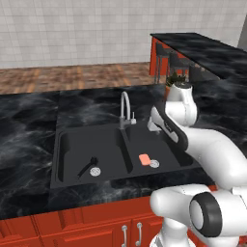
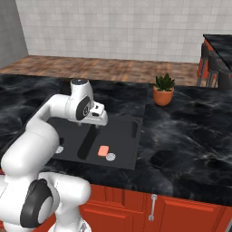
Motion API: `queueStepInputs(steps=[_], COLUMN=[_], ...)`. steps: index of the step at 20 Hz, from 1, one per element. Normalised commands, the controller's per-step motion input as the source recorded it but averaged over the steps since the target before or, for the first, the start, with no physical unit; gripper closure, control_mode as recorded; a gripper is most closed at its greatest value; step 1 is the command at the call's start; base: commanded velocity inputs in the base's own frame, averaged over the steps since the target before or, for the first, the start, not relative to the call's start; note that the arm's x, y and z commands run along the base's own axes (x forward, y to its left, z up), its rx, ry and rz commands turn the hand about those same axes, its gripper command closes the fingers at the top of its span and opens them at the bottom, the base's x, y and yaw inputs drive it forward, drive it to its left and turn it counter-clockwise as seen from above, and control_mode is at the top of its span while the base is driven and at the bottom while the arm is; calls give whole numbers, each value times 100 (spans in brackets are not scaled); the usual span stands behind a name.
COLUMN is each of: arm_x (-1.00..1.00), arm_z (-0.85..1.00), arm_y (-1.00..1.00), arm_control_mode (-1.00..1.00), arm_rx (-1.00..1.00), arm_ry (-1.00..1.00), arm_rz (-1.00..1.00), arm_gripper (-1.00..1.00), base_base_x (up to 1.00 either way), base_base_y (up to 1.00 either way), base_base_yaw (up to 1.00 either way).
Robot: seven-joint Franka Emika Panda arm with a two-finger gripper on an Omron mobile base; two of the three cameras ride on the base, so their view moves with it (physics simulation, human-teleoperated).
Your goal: Pick up the dish brush and bar soap from the sink, and place them back in the cabinet, and close the cabinet door.
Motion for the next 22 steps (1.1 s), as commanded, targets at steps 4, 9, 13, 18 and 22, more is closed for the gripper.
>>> queueStepInputs(steps=[4,9,13,18,22], arm_x=[15,16,16,12,9], arm_z=[-38,-39,-32,-26,-24], arm_y=[0,-1,-3,-6,-3], arm_control_mode=[-100,-100,-100,-100,-100], arm_rx=[0,0,0,0,0], arm_ry=[0,0,0,0,0], arm_rz=[0,0,0,0,0], arm_gripper=[-100,-100,-100,-100,-100], base_base_x=[0,0,0,0,0], base_base_y=[0,0,0,0,0], base_base_yaw=[0,0,0,0,0])
